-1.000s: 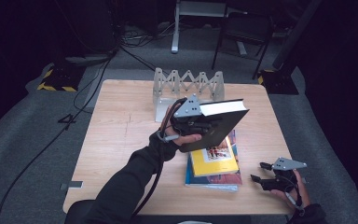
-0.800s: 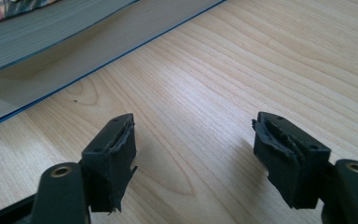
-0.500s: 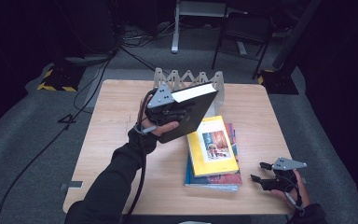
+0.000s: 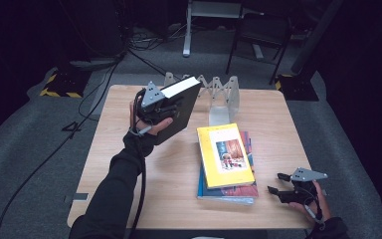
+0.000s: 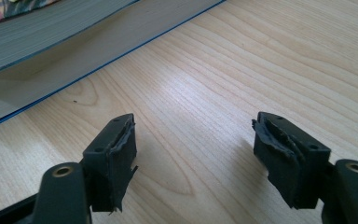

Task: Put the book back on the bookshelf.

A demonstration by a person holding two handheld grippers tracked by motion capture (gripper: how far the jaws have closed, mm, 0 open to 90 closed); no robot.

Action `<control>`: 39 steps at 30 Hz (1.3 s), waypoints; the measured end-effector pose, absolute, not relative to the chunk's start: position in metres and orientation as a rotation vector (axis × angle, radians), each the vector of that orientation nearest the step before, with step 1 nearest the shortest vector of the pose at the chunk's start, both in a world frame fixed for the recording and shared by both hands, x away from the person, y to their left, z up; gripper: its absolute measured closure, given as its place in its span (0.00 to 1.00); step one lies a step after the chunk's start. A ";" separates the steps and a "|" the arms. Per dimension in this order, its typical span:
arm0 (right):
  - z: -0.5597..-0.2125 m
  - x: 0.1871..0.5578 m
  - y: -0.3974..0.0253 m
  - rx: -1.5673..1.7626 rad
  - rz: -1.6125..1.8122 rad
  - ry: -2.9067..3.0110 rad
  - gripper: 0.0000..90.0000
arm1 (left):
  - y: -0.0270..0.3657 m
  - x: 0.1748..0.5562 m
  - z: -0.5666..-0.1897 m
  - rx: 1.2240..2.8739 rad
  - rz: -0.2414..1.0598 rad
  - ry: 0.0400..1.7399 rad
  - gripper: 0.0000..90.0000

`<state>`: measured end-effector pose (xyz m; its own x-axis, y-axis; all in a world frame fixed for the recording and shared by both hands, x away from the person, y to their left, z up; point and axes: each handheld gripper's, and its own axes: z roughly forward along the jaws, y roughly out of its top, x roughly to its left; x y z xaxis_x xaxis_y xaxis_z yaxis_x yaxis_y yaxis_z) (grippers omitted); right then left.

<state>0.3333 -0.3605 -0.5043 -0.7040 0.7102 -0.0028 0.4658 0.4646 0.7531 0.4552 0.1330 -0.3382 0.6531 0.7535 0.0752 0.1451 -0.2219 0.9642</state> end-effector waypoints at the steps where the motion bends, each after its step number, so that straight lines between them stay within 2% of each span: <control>1: -0.504 0.333 -0.361 0.998 1.088 2.401 0.33 | 0.134 0.457 -0.339 1.731 0.675 0.738 0.58; 18: -0.504 0.333 -0.361 1.000 1.087 2.403 0.33 | 0.127 0.489 -0.368 1.673 0.799 0.931 0.57; 39: -0.504 0.333 -0.361 0.998 1.085 2.401 0.33 | 0.123 0.483 -0.400 1.551 0.860 1.028 0.57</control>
<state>0.3332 -0.3605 -0.5043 -0.7036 0.7106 -0.0060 0.4650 0.4667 0.7523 0.4826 0.1232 -0.4003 0.3758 0.9265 0.0184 0.1820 -0.0933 0.9789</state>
